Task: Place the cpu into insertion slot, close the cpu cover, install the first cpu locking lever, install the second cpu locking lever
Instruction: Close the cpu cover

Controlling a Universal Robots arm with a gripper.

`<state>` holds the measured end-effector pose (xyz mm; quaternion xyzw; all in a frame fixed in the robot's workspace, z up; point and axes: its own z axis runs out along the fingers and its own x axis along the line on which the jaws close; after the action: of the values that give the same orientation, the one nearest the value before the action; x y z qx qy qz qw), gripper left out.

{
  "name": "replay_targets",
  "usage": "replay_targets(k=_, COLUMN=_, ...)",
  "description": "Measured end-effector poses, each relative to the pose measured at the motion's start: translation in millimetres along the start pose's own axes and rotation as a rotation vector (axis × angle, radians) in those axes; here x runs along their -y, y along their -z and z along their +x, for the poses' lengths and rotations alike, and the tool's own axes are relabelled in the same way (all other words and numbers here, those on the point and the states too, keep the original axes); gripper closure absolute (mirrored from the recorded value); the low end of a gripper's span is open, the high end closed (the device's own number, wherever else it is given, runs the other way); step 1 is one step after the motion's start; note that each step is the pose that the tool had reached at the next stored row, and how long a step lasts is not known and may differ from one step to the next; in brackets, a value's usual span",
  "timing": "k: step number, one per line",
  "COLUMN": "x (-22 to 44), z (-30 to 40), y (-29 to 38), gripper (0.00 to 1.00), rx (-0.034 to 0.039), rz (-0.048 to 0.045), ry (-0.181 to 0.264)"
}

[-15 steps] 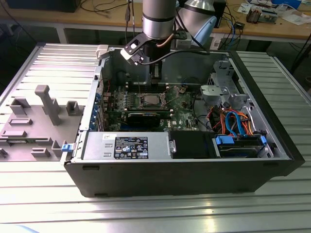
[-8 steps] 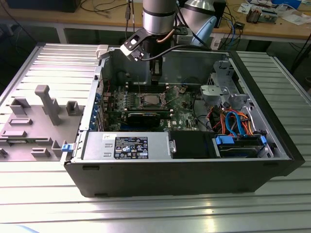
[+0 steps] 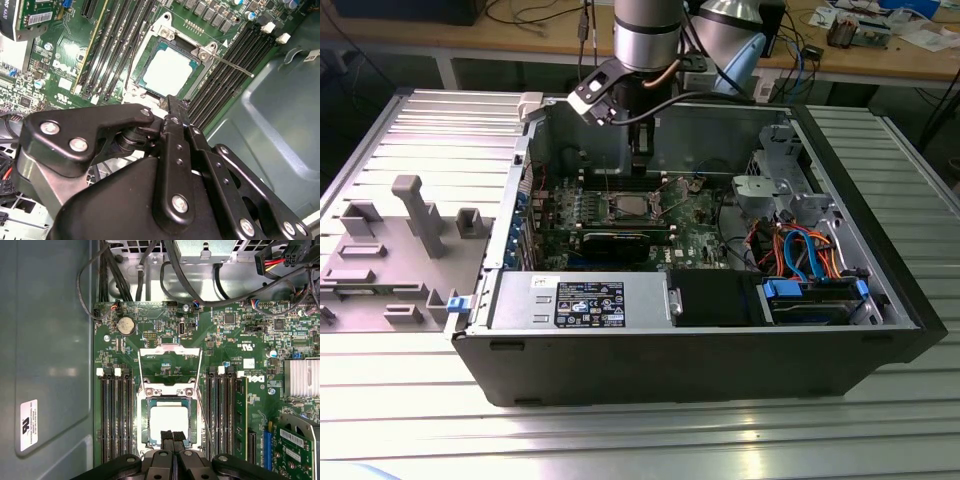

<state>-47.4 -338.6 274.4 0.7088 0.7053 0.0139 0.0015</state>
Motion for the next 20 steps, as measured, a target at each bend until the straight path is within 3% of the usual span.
replay_targets(k=20, x=-5.4, z=0.0, y=-0.1, gripper=0.89, rx=-0.0001, rz=0.0, ry=0.0)
